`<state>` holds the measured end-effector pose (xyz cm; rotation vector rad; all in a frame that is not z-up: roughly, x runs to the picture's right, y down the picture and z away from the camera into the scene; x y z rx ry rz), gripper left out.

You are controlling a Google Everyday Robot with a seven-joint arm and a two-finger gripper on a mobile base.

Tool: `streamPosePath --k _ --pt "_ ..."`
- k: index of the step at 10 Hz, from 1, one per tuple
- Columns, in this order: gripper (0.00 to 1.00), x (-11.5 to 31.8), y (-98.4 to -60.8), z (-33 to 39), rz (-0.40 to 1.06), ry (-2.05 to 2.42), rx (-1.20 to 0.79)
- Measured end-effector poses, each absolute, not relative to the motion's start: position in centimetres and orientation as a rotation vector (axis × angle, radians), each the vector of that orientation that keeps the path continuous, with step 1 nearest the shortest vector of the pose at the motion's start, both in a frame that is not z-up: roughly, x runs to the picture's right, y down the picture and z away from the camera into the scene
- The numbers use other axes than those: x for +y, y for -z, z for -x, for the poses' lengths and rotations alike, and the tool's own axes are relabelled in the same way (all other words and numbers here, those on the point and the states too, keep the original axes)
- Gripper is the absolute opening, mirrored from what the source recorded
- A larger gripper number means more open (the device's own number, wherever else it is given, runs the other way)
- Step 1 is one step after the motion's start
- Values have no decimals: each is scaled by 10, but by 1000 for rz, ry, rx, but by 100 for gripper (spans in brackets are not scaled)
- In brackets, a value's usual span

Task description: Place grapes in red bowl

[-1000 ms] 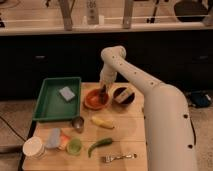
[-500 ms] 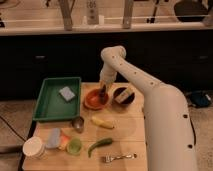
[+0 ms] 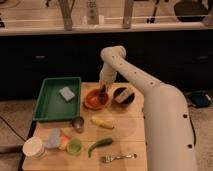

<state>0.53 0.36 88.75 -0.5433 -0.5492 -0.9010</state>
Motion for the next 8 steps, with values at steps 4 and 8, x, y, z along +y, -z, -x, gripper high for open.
streamPosePath --k 4,8 --pt "0 3 -887 -5 545 904 -557" --pt "0 3 -887 -4 547 908 -566"
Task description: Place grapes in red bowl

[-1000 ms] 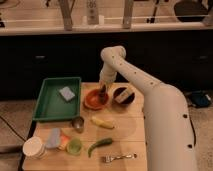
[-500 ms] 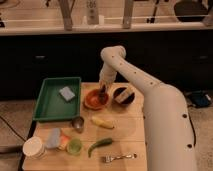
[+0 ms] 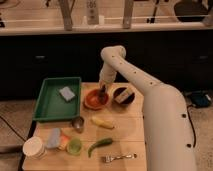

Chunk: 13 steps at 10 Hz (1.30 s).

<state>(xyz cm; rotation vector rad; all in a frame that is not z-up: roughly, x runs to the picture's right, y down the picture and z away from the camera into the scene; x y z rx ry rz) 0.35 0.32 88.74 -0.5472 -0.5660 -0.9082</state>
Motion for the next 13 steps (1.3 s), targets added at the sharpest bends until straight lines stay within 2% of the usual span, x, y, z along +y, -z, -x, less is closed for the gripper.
streamPosePath --k 13 --pt "0 3 -888 -1 557 921 -595"
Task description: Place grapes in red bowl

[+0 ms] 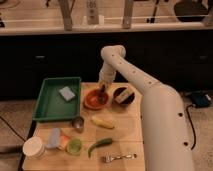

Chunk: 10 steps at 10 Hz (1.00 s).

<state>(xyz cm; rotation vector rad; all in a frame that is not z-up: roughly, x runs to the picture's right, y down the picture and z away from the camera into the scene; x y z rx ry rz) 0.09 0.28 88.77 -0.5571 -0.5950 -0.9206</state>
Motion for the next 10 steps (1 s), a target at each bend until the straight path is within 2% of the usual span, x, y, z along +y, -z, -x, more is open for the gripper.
streamPosePath --k 10 --pt "0 1 -888 2 570 928 -617"
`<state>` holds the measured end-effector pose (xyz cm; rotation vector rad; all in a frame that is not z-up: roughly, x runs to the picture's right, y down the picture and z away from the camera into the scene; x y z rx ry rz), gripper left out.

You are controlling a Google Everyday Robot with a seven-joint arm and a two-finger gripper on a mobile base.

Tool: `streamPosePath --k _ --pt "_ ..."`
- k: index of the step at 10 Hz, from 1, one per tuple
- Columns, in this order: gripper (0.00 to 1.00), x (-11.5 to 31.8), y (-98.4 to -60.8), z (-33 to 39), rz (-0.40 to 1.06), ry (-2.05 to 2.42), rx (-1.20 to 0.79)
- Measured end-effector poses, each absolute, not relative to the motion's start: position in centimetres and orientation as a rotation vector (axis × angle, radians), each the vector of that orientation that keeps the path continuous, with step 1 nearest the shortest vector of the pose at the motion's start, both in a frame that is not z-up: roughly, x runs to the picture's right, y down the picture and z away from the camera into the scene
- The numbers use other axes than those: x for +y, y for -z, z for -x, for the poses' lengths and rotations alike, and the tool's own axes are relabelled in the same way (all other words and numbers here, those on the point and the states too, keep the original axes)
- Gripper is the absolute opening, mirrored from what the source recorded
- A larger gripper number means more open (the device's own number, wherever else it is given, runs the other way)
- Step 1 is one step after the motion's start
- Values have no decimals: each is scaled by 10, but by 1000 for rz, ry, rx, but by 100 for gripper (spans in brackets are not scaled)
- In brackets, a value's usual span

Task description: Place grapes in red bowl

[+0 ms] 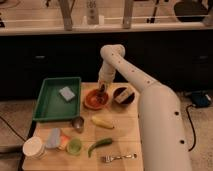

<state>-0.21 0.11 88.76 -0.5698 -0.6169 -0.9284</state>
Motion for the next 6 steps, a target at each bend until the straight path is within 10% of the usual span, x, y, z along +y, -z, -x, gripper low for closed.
streamPosePath --k 6 --pt "0 0 -887 4 576 934 -631"
